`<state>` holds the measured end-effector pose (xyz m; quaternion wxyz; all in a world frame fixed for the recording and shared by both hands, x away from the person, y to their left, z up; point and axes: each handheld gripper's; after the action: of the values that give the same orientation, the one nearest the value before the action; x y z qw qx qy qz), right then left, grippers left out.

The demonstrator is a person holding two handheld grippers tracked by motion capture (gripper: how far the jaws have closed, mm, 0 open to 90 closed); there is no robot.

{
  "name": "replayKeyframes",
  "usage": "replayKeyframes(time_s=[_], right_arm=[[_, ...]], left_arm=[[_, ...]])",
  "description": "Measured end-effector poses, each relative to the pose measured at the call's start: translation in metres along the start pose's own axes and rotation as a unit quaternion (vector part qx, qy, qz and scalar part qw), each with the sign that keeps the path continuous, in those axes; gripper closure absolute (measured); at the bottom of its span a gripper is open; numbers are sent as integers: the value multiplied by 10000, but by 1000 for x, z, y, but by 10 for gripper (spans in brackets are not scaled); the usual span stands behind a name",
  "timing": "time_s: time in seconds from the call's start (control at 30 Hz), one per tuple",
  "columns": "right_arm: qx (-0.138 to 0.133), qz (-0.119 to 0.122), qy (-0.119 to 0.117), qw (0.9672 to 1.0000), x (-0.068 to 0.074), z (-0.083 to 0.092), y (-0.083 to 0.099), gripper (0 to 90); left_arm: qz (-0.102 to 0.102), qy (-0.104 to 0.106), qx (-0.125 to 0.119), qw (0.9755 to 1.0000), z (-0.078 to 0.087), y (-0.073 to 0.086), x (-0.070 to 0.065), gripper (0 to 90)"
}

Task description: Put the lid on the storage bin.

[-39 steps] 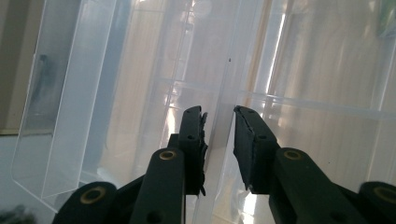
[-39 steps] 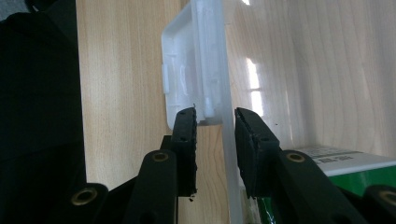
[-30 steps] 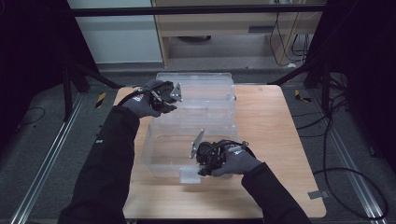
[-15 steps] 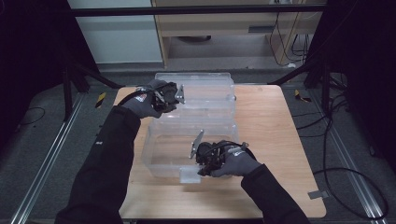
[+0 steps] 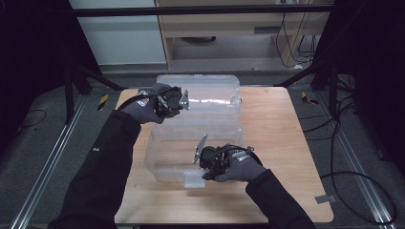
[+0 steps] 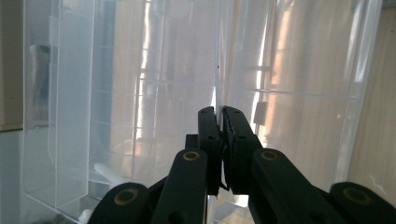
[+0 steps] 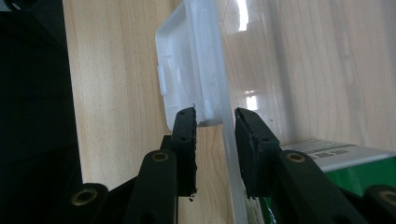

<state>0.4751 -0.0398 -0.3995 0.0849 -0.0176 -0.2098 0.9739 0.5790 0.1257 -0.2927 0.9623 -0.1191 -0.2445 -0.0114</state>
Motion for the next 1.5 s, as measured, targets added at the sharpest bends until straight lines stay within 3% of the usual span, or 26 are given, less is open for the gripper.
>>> replayKeyframes(time_s=[0.33,0.57,0.83,1.5], right_arm=[[-11,-5,88,10000,2,0,1,697],[-19,4,119,9999,4,0,1,696],[-89,63,160,9998,5,0,2,695],[-258,146,290,9991,8,1,6,690]], left_arm=[[-53,-8,-50,10000,15,0,-20,869],[3,7,-239,9997,22,3,-36,870],[56,66,-289,9995,28,6,-50,870],[102,256,-469,9985,31,14,-68,855]])
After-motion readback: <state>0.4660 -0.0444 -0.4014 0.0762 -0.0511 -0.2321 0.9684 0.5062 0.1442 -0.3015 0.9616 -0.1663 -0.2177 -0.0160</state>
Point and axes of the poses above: each handheld gripper's, and its own axes: z roughly backward along the jaws, y roughly out of its underside, x roughly to its left, and after that the axes turned 3 degrees about -x, right-handed
